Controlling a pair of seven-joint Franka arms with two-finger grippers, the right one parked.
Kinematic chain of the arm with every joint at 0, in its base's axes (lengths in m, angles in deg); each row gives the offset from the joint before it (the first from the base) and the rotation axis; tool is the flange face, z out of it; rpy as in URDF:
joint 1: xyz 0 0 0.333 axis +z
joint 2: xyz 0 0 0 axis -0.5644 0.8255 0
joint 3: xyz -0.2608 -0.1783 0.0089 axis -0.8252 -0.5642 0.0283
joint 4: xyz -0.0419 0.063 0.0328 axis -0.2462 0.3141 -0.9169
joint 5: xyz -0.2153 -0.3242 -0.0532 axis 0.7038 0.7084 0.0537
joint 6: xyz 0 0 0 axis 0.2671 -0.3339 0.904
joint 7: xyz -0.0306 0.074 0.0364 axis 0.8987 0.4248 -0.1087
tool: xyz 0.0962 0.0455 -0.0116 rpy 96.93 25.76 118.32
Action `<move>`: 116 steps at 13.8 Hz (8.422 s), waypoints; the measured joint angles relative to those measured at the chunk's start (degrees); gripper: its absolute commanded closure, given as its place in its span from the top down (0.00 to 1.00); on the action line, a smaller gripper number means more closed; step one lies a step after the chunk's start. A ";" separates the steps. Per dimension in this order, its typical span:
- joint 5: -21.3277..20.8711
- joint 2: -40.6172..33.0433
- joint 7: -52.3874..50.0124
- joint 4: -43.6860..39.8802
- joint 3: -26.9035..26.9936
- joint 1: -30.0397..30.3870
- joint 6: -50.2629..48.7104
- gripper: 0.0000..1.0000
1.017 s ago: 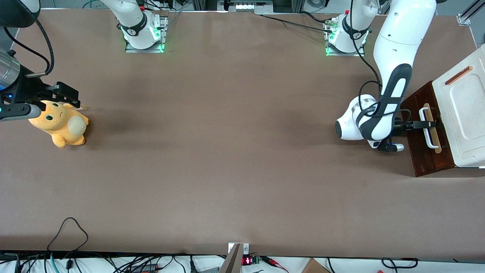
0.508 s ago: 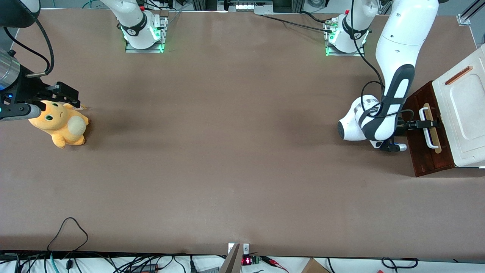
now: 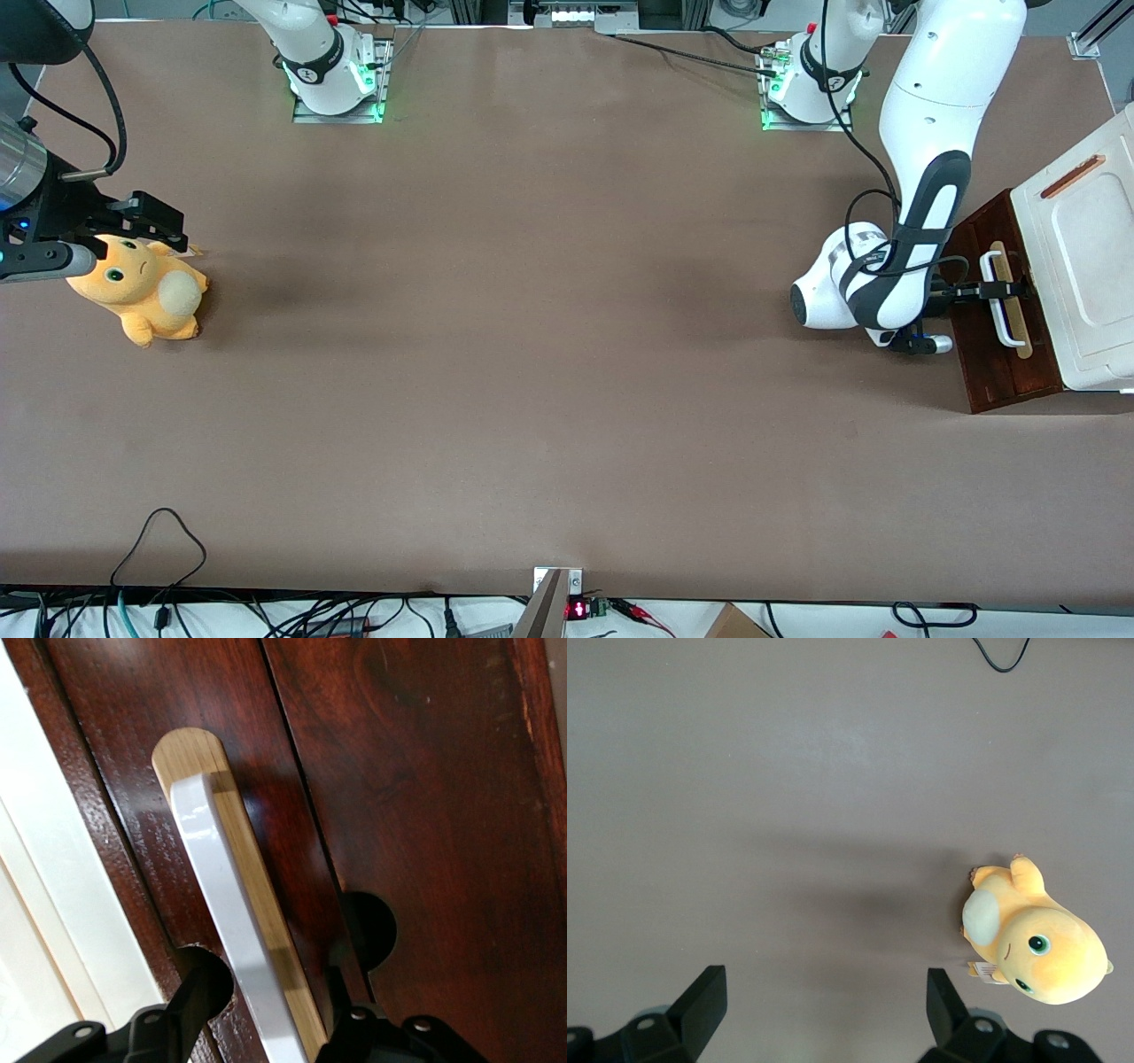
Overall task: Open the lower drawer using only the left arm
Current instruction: 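Position the left gripper fingers around the white handle bar, then close the left gripper on the white handle, then pull the handle with the left gripper, sliding the drawer outward, then open the left gripper and lift it off the handle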
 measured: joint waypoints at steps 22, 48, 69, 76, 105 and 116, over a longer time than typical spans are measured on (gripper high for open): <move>-0.03 0.38 -1.32 -0.68 -0.06 0.42 -0.52 0.29; 0.88 1.13 -3.90 -1.33 -0.45 -0.85 -0.82 0.17; 8.96 1.86 -5.37 -3.81 0.43 -7.84 -2.24 0.16; 11.19 2.52 -5.37 -5.26 0.86 -9.17 -3.10 0.16; 27.74 -0.69 9.81 -21.25 3.54 -12.94 -8.10 1.00; 51.65 -14.97 31.25 -29.64 6.61 -1.36 -3.87 1.00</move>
